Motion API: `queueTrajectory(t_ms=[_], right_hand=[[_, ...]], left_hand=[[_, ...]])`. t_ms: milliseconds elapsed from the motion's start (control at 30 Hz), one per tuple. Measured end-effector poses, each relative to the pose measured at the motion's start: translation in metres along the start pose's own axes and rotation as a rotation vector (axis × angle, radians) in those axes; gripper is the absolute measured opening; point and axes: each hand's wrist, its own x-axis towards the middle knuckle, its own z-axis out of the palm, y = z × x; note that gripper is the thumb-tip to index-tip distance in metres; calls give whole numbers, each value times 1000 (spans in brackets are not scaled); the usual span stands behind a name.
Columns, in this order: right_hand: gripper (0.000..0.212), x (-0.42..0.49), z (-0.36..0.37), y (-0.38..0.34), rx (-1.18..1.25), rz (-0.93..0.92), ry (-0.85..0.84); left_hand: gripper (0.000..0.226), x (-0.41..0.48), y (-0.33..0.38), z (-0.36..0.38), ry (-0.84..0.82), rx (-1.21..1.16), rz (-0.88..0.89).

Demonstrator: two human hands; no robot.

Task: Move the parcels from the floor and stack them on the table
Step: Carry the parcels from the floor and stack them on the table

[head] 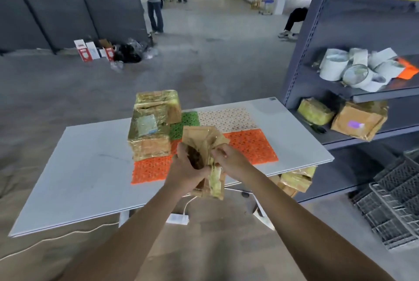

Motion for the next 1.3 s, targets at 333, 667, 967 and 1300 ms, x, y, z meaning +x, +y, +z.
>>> queueTrajectory(t_ms=[333,667,967,1300], right_hand=[[25,120,2,-20,-219,25,49],[24,239,17,-60,-410,197,-8],[7,305,50,-55,-400,270,-126],[21,343,56,-48,-425,277,-208]], left_hand=[[85,106,6,-4,-73,-80,35],[42,255,-24,-80,-65,190,41],[68,311,-74,-94,-250,453,-56],[70,331,-81,-91,-158,558,-61]])
